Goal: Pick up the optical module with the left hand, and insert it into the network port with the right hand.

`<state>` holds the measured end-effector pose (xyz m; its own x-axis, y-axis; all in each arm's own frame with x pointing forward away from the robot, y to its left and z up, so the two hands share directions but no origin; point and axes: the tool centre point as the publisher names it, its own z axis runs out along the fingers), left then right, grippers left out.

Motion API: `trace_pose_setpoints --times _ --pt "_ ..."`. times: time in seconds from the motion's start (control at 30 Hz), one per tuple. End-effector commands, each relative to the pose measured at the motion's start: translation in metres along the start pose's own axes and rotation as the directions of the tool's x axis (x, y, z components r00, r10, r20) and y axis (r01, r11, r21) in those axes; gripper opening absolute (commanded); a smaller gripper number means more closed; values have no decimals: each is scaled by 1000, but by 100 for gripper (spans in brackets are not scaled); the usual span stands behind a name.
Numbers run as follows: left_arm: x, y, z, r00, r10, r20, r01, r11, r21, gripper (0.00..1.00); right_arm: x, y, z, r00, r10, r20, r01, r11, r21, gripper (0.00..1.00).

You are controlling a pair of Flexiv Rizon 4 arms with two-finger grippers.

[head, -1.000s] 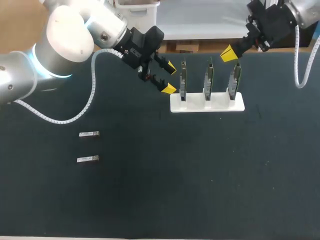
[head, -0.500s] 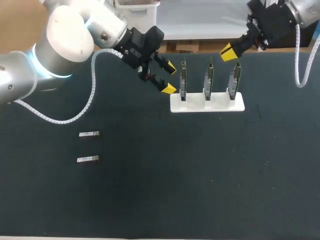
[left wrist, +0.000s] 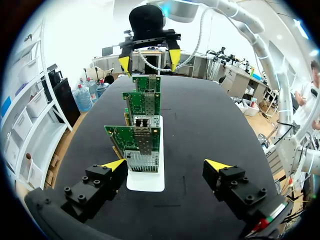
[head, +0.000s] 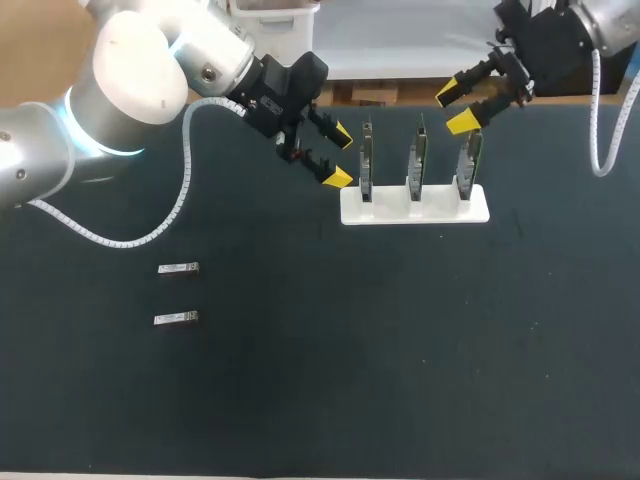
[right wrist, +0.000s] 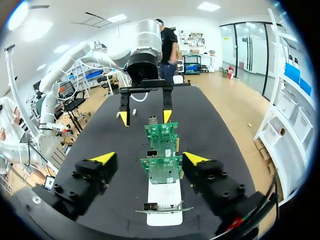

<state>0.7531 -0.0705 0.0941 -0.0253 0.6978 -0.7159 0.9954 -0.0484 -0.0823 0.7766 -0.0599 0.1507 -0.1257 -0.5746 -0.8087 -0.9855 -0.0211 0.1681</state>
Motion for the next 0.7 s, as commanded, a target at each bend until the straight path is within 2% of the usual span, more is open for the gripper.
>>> trace_pose_setpoints --times 0.03,0.13,0.27,0.53,0.7 --pt "0 1 -1 1000 -1 -1 1 1000 0 100 0 2 0 1000 -1 0 1 1000 6 100" --pt "1 -1 -6 1000 7 -8 -7 1000 -19 100 0 2 0 1000 -1 0 1 1000 6 100" --pt "9 -6 -16 997 4 -72 -9 998 -68 100 0 2 0 1000 -1 0 1 1000 6 100" --pt "38 -28 -55 970 -1 -245 -35 989 -144 100 0 2 0 1000 -1 0 1 1000 6 100" --pt "66 -48 -87 945 -60 -321 -16 973 -231 100 0 2 0 1000 -1 0 1 1000 6 100"
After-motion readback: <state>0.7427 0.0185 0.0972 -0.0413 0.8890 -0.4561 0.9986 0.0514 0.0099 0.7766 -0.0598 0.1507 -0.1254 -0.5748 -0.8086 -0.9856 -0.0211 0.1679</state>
